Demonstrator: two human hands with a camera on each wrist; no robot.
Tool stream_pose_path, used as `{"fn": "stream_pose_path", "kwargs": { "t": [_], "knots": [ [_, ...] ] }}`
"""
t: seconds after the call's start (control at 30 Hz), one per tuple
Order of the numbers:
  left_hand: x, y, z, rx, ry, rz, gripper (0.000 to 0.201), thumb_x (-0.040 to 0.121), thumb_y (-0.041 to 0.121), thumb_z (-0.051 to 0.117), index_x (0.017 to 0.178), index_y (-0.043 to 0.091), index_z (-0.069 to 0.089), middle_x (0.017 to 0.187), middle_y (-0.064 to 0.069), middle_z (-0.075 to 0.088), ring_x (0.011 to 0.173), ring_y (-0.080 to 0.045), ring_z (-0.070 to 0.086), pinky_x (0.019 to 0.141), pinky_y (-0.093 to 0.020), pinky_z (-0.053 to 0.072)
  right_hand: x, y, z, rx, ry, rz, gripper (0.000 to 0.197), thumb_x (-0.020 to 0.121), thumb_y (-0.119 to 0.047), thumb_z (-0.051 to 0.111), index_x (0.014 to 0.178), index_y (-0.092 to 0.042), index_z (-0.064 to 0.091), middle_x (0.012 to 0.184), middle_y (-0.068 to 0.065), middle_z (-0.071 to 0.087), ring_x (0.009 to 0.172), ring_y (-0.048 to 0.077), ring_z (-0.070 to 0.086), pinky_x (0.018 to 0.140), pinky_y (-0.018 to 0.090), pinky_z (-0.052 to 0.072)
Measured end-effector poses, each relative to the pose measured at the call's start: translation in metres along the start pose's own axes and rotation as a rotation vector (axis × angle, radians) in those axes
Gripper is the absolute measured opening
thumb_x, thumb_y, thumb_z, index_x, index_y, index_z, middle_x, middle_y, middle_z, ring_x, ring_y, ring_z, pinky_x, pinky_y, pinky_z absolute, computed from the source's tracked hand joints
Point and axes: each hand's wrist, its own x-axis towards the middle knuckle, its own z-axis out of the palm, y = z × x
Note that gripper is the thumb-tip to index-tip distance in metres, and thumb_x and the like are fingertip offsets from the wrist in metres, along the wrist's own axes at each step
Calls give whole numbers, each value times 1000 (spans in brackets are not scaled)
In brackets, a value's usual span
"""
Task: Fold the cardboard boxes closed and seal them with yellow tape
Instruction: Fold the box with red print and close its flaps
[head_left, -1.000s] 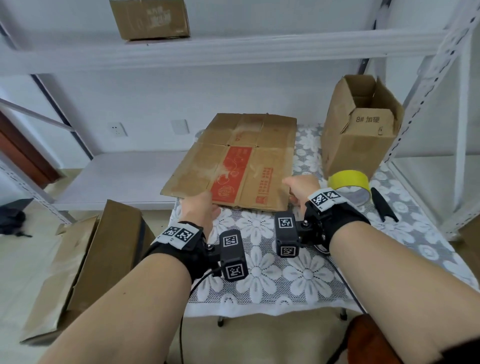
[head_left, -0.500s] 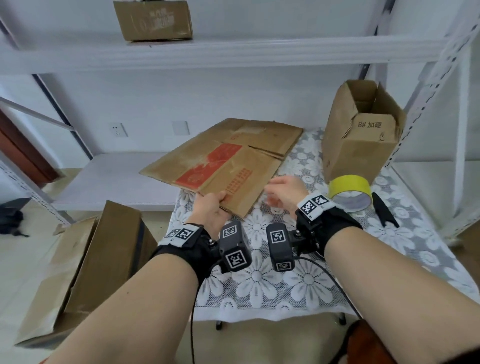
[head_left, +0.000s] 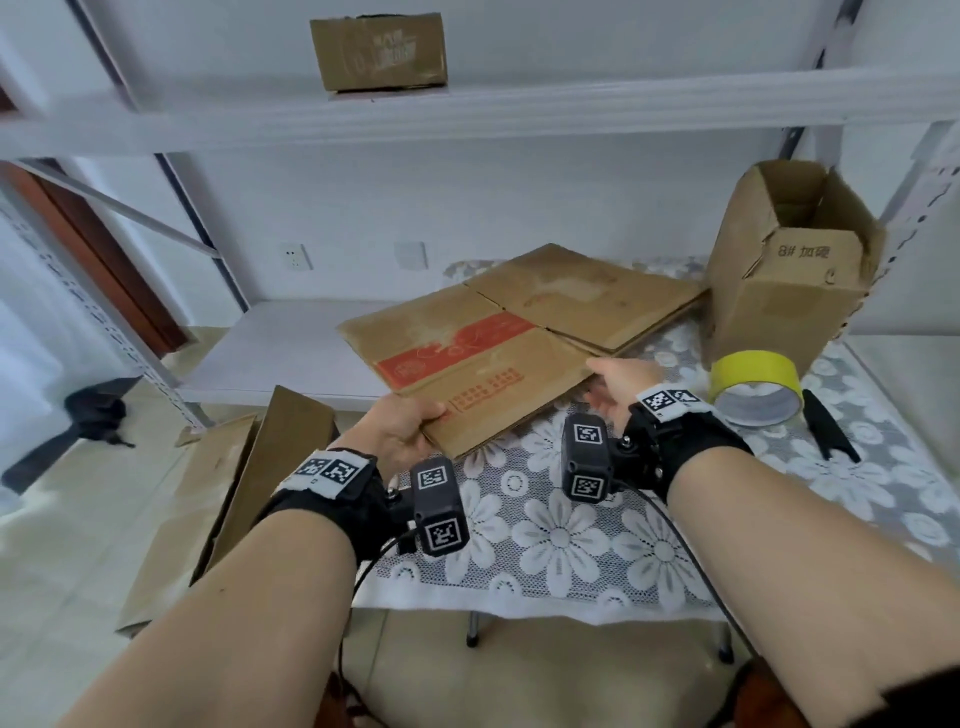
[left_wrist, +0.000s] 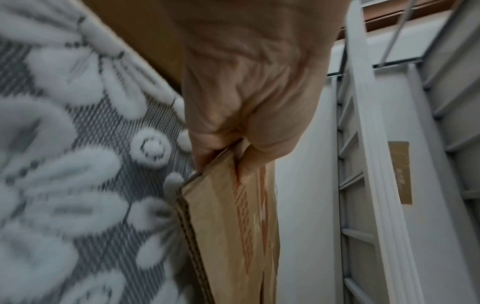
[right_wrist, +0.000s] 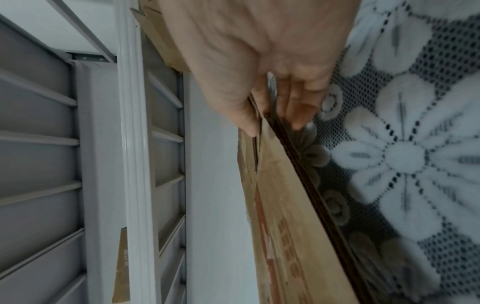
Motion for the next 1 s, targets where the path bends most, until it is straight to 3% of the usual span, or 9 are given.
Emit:
{"fn": "stream_pose_path", "kwargs": {
  "t": [0.07, 0.13, 0.3, 0.4, 0.47, 0.57, 0.7, 0.83, 1.0],
  "knots": [
    [0, 1, -7, 48, 32, 11, 32, 95, -13, 44, 124, -1, 50, 123, -21, 62, 110, -34, 61, 85, -47, 51, 1, 4, 1, -31, 16, 11, 20, 78, -14, 71, 93, -1, 66, 75, 11, 67, 52, 17, 57, 60, 29, 49],
    [-1, 1, -12, 134, 72, 50, 34, 94, -13, 44, 124, 1, 51, 119, -16, 64, 111, -32, 61, 80, -44, 52, -2, 3, 2, -10, 3, 32, 13, 80, -7, 71, 89, -1, 63, 77, 11, 65, 55, 16, 57, 58, 27, 51],
    [9, -3, -16, 477, 275, 176, 25, 91, -11, 43, 90, 10, 56, 94, -10, 64, 87, -28, 61, 84, -47, 55, -6, 0, 10, 6, -108, 95, 16, 87, -8, 66, 74, -4, 58, 67, 7, 58, 56, 15, 53, 61, 26, 50],
    [12, -1, -11, 807, 401, 133, 33, 92, 6, 45, 124, 1, 48, 121, -20, 54, 105, -34, 57, 88, -48, 54, -9, -1, 10, -21, -180, 157, 16, 90, -9, 63, 76, -3, 58, 68, 5, 56, 58, 14, 51, 66, 25, 48],
    [11, -2, -6, 1003, 473, 107, 58, 90, 31, 58, 138, 7, 37, 136, -23, 41, 123, -38, 43, 101, -47, 44, -13, -3, 8, -35, -255, 182, 16, 93, -9, 57, 79, -3, 56, 69, 4, 52, 56, 13, 51, 52, 22, 48],
    [9, -6, 1, 1173, 450, 141, 91, 73, 66, 69, 141, 14, 37, 143, -22, 34, 131, -37, 31, 105, -46, 35, -17, -5, 10, -45, -306, 208, 16, 97, -13, 53, 81, -8, 53, 67, 4, 50, 51, 13, 52, 34, 15, 43],
    [14, -11, -3, 1181, 448, 130, 95, 65, 66, 76, 140, 20, 40, 139, -19, 34, 127, -34, 31, 104, -45, 35, -13, 5, 17, 112, -245, 234, 20, 92, -19, 62, 77, -8, 53, 68, 4, 53, 57, 14, 49, 58, 25, 44],
    [9, -12, -6, 1186, 385, 171, 103, 57, 70, 77, 141, 24, 38, 145, -15, 27, 130, -33, 25, 107, -49, 33, -11, 11, 25, 221, -215, 261, 24, 91, -16, 63, 71, -5, 53, 65, 2, 50, 52, 9, 44, 58, 20, 39],
    [3, -15, -4, 1321, 335, 203, 109, 52, 75, 76, 142, 28, 37, 160, -12, -1, 146, -38, 1, 115, -62, 17, -14, 6, 29, 264, -263, 248, 21, 90, -10, 61, 72, -3, 55, 61, 2, 49, 51, 9, 45, 57, 20, 38]
  ]
}}
